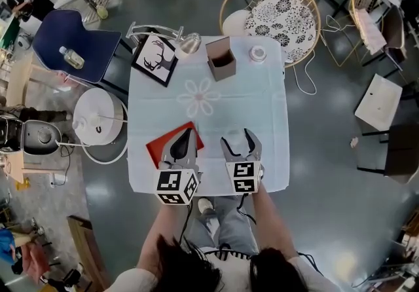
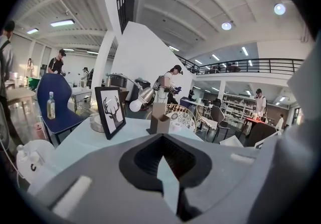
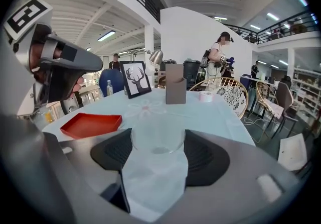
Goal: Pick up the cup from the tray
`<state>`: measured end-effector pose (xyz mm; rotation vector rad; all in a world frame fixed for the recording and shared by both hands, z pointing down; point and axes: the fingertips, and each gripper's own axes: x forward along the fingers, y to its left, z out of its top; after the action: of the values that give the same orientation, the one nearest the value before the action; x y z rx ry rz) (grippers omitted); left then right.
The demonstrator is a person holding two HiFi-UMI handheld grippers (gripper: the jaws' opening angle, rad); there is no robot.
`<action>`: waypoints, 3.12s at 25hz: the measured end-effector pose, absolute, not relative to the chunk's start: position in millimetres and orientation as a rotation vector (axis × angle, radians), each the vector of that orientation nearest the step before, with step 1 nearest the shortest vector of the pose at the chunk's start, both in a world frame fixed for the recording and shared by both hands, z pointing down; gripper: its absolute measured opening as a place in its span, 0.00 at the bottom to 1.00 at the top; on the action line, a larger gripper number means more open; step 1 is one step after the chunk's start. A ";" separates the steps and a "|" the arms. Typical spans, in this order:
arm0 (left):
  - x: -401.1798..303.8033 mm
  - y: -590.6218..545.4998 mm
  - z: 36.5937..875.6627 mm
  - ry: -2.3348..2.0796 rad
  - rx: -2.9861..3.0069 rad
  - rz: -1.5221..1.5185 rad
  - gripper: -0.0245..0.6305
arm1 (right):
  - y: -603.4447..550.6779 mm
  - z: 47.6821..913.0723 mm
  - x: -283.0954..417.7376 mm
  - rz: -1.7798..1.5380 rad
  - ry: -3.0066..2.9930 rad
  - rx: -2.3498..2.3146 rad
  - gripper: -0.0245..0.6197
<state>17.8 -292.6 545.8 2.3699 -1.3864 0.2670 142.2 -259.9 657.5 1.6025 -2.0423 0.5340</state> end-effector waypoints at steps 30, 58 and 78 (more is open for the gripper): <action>12.7 -266.9 528.5 -1.368 2.406 0.280 0.04 | -235.3 585.2 142.1 0.449 -2.126 1.753 0.61; -3.5 -142.1 429.1 -1.326 2.595 0.080 0.04 | -126.3 450.7 82.3 0.196 -2.187 1.842 0.07; -22.2 -99.5 404.0 -1.378 2.585 -0.040 0.04 | -82.3 437.1 62.5 0.150 -2.189 1.807 0.07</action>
<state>-22.2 -99.5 404.0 2.5851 -1.3779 -0.0403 62.5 -82.3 437.1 1.8071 -2.1887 0.1500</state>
